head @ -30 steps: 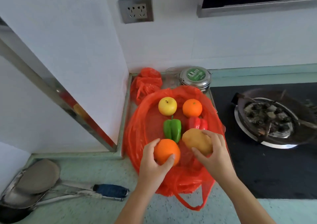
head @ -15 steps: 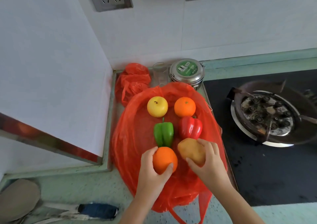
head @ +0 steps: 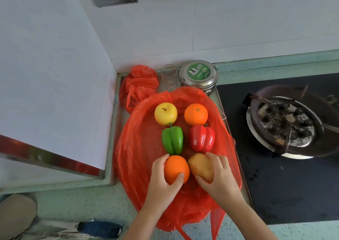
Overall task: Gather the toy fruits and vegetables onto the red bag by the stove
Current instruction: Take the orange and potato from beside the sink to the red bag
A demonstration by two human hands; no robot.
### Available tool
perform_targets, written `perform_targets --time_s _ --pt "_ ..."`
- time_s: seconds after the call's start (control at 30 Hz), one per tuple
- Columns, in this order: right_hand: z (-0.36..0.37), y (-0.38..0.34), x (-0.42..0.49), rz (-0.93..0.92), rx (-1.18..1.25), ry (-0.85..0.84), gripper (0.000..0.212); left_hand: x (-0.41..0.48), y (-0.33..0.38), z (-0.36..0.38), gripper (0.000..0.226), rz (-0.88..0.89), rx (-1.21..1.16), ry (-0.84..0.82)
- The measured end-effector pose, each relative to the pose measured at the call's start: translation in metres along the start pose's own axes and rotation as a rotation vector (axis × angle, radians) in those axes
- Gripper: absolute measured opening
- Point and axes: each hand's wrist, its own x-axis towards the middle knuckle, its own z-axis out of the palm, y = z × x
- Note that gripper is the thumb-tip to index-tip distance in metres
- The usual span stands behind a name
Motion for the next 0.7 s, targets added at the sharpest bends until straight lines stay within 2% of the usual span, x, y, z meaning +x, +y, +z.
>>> perform_targets --time_s 0.7 --pt "-0.0026 -0.0044 0.0009 -0.033 -0.042 -0.008 0.071 -0.0038 -0.0013 -0.0018 0.065 -0.022 -0.005 0.019"
